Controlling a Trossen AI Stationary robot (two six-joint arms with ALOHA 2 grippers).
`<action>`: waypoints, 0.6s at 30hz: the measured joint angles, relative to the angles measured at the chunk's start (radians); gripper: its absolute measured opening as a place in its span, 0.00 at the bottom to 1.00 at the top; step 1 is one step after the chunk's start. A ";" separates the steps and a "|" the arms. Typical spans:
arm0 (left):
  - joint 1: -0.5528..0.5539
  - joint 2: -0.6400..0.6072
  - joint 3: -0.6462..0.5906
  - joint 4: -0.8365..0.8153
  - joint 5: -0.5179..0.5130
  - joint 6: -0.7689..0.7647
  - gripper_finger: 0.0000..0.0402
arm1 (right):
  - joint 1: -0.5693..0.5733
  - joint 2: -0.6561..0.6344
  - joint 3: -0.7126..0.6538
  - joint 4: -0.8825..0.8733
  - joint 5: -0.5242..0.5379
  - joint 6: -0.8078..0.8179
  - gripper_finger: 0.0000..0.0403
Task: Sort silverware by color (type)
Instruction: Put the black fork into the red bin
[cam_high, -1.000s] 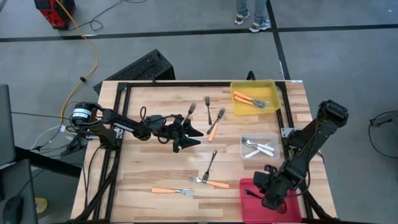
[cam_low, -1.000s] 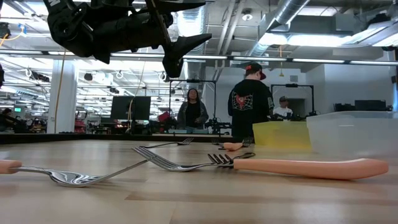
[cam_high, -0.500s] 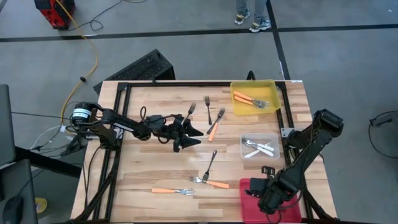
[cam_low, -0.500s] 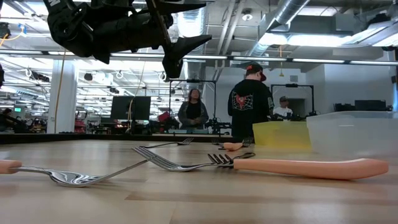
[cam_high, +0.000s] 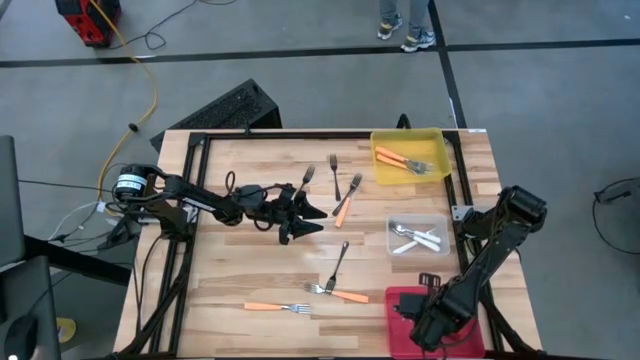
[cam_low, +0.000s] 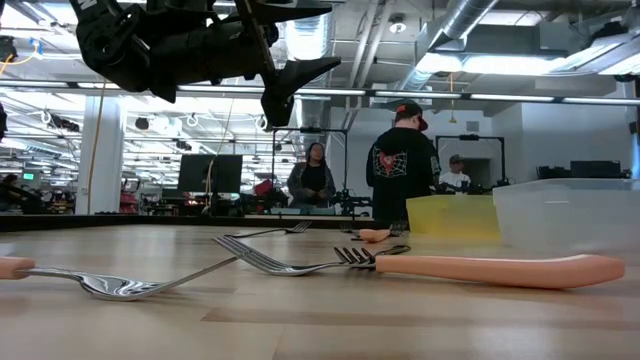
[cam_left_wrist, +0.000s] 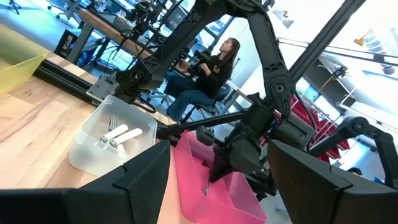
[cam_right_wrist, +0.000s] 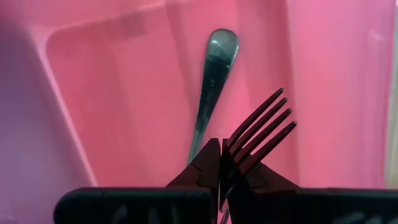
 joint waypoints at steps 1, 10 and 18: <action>0.000 0.000 0.000 0.000 0.000 0.000 0.63 | 0.000 0.000 0.000 -0.001 0.000 0.000 0.08; 0.000 0.000 0.000 0.000 0.000 0.005 0.63 | 0.000 0.000 0.000 0.035 0.000 0.000 0.13; 0.000 0.000 0.000 0.000 0.000 0.008 0.63 | 0.000 0.000 0.000 0.050 -0.016 0.009 0.28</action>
